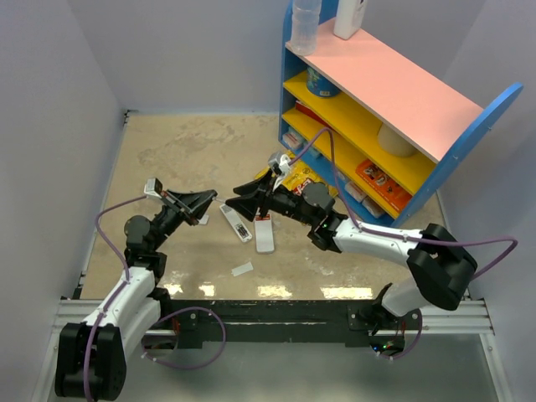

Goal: Unload the batteries from the remote control

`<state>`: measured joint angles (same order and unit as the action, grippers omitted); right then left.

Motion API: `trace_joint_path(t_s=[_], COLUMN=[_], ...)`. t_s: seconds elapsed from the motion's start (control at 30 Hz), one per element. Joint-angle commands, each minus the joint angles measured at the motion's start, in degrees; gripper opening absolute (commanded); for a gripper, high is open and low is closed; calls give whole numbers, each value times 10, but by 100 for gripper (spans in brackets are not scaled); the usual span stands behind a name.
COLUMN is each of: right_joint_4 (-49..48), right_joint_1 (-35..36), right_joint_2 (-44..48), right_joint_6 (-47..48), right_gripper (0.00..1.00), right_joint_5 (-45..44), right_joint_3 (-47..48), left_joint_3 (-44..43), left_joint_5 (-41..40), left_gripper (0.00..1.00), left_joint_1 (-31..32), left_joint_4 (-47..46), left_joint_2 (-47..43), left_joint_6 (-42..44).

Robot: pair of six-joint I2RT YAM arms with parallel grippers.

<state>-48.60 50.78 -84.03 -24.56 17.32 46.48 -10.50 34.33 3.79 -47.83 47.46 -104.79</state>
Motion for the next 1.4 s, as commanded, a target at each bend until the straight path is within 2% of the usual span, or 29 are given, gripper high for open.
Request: trace_joint_path(t_s=[0.0, 0.6, 1.13, 1.3, 1.37], right_joint_4=[-80, -82, -82, -91, -96], right_joint_1=[12, 37, 46, 49, 49], right_joint_2=[-2, -33, -39, -39, -39], right_joint_6=[-24, -43, -44, -44, -44], right_gripper=[54, 41, 43, 34, 33], right_joint_5=[-9, -61, -91, -98, -101], right_joint_3=[-18, -14, 1, 2, 2], left_joint_3=[-21, -11, 8, 12, 16], left_joint_5=[-10, -25, -24, -22, -23], left_gripper=[0, 0, 0, 0, 0], left_joint_1=[2, 2, 2, 2, 2], left_joint_4=[14, 19, -2, -3, -3], left_joint_2=[-5, -21, -19, -21, -22], left_joint_6=[6, 11, 6, 6, 6])
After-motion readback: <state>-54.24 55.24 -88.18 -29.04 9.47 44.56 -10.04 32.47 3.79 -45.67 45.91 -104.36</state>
